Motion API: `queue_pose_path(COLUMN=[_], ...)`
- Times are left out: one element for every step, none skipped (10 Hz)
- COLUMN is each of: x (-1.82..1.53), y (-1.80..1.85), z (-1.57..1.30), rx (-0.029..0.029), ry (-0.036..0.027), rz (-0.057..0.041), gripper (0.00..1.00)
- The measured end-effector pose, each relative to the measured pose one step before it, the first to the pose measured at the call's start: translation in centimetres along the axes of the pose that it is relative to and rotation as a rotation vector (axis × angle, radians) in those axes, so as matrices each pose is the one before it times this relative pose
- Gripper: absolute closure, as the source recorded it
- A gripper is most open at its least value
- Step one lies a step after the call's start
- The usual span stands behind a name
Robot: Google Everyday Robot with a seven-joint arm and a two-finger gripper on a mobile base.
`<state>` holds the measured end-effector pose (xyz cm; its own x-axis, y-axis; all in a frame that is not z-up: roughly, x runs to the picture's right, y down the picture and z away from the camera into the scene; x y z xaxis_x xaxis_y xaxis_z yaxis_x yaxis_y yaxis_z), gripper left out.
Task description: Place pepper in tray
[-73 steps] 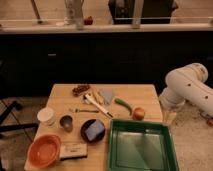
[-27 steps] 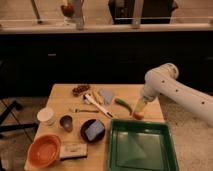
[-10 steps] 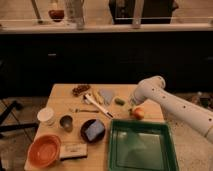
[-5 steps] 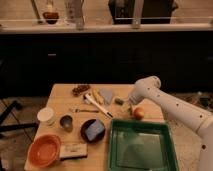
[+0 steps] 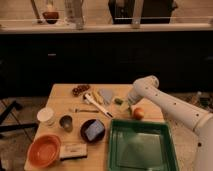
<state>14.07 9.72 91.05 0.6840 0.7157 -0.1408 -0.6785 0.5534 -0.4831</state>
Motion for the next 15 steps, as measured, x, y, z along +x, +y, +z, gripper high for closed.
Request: queue_pose_path(x=[-0.086,0.055,-0.047,-0.204,-0.347,0.235,0.418,0.046,-0.01,0.531,0.45,0.15,-0.115,-0.024,0.138], y=[0.081,0.023,-0.406,-0.375,-0.168,-0.43,-0.625,-0.349,-0.195,-0.517,-0.367,-0.133,-0.184,-0.03,0.004], z=[0.049,0.018,-0.046,0.167,0.323,0.271,0.262,0.495,0.522,0.77,0.614,0.808,0.354,0.218,0.088], rx=[-0.00077,0.00216,0.01331,0.00783,0.00368,0.00563,0.0026,-0.00401,-0.00695,-0.0124,-0.01026,-0.01465,-0.01135,-0.00984,-0.00223], ry=[-0.00024,-0.00113,-0.00214,0.00077,-0.00161,0.0012,0.00263,0.0046,0.00677,0.01478,0.00883,0.01079,0.00161,0.00333,0.00384], rz=[-0.00171,0.00194,0.02311,0.01143,0.01416,0.0183,0.02024,0.01376,0.00955,0.01455,0.01032,0.00441,0.00257,0.00379,0.00102], gripper=[0.2,0.2,0.2,0.2,0.2,0.2,0.2,0.2,0.2,0.2,0.2,0.2,0.2,0.2,0.2])
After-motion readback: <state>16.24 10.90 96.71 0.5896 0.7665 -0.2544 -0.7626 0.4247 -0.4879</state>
